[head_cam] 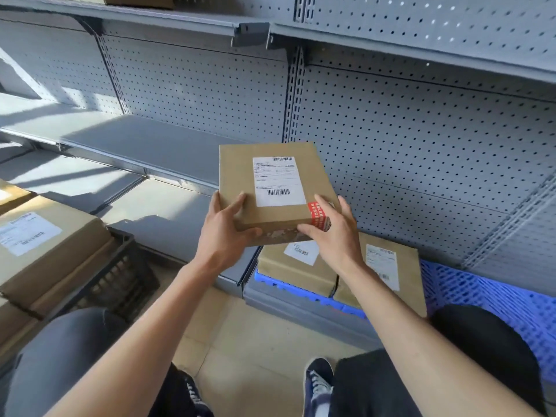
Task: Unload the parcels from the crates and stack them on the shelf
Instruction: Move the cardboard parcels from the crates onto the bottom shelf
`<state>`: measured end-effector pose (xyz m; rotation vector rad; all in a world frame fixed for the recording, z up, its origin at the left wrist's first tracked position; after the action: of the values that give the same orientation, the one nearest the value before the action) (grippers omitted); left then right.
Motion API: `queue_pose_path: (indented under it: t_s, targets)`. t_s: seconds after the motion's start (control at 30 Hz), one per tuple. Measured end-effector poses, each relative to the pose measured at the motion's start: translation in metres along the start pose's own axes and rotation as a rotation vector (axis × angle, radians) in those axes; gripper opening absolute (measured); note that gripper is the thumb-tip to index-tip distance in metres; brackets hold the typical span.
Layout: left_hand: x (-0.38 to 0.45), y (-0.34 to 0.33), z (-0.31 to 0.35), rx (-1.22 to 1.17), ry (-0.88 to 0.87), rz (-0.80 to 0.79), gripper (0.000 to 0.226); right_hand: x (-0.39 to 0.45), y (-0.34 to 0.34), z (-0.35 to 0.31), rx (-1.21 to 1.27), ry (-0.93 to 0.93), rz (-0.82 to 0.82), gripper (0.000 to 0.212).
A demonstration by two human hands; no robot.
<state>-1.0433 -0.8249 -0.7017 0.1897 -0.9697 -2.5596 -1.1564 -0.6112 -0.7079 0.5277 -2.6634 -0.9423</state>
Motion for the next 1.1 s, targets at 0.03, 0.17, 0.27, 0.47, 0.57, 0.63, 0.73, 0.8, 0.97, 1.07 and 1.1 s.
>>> queue_pose_path:
  t_s: [0.03, 0.17, 0.27, 0.47, 0.57, 0.63, 0.73, 0.8, 0.97, 1.07, 1.1]
  targets:
    - [0.003, -0.010, 0.004, 0.000, 0.000, -0.019, 0.086, -0.002, 0.007, 0.008, -0.002, -0.011, 0.014, 0.077]
    - [0.009, -0.044, 0.021, -0.016, -0.035, -0.071, 0.086, -0.012, 0.034, 0.038, -0.030, -0.070, 0.043, 0.081]
    - [0.009, -0.066, 0.035, -0.007, -0.054, -0.105, 0.085, -0.022, 0.050, 0.058, -0.031, -0.102, 0.051, 0.081]
    - [0.015, -0.109, 0.067, 0.020, -0.123, -0.197, 0.082, -0.037, 0.085, 0.096, -0.042, -0.166, 0.108, 0.081]
    - [0.018, -0.134, 0.088, 0.036, -0.158, -0.259, 0.084, -0.053, 0.106, 0.113, -0.081, -0.206, 0.150, 0.080]
    - [0.016, -0.152, 0.103, 0.038, -0.185, -0.300, 0.084, -0.064, 0.120, 0.125, -0.092, -0.231, 0.179, 0.082]
    - [0.012, -0.183, 0.120, 0.031, -0.210, -0.355, 0.084, -0.081, 0.141, 0.146, -0.101, -0.278, 0.202, 0.085]
    - [0.010, -0.205, 0.128, 0.023, -0.220, -0.383, 0.086, -0.091, 0.156, 0.162, -0.127, -0.301, 0.210, 0.088]
    - [0.005, -0.261, 0.152, 0.042, -0.252, -0.448, 0.089, -0.114, 0.190, 0.205, -0.216, -0.391, 0.158, 0.095]
    - [0.001, -0.294, 0.170, 0.047, -0.274, -0.481, 0.090, -0.125, 0.206, 0.225, -0.295, -0.431, 0.118, 0.092]
    - [0.001, -0.305, 0.175, 0.051, -0.275, -0.493, 0.090, -0.128, 0.211, 0.233, -0.309, -0.439, 0.120, 0.091]
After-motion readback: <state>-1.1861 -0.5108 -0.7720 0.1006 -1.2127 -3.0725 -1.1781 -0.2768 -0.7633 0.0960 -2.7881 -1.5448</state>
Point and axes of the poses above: each hand's wrist, its own x-axis towards the middle knuckle, its own y-axis out of the back of the hand, z = x × y, the point moved 5 cm from there along x, towards the middle knuckle, and after that the axes turned 9 degrees about -z, right-handed, at the moved point
